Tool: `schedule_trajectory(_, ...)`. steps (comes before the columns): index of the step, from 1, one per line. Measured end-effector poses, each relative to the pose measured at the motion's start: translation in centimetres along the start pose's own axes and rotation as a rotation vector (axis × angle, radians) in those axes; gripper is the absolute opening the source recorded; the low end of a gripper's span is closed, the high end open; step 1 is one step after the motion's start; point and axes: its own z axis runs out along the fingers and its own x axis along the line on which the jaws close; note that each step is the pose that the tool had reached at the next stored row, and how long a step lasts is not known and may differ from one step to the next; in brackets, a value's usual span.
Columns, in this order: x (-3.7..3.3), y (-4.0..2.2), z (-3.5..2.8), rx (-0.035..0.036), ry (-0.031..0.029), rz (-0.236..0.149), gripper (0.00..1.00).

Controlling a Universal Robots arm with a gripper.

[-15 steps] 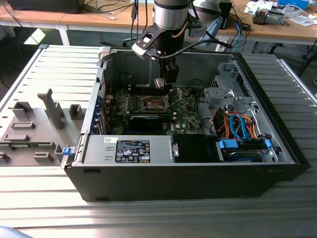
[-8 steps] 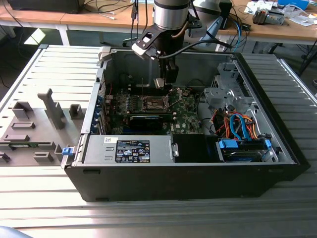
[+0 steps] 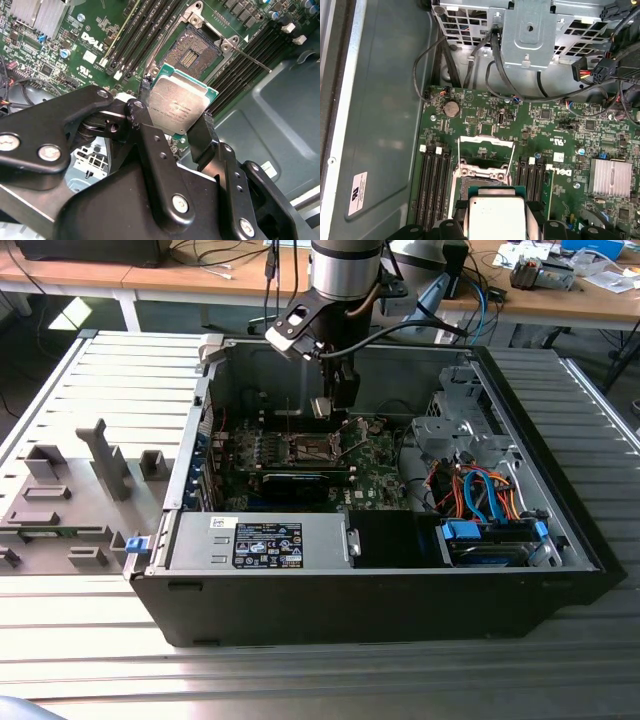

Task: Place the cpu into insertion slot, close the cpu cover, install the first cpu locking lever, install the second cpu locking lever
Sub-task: 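Place the cpu into insertion slot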

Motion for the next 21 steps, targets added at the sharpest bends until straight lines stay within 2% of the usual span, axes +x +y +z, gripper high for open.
schedule_trajectory(21,0.0,0.0,0.05,-0.0003,-0.0014,0.035,0.54)
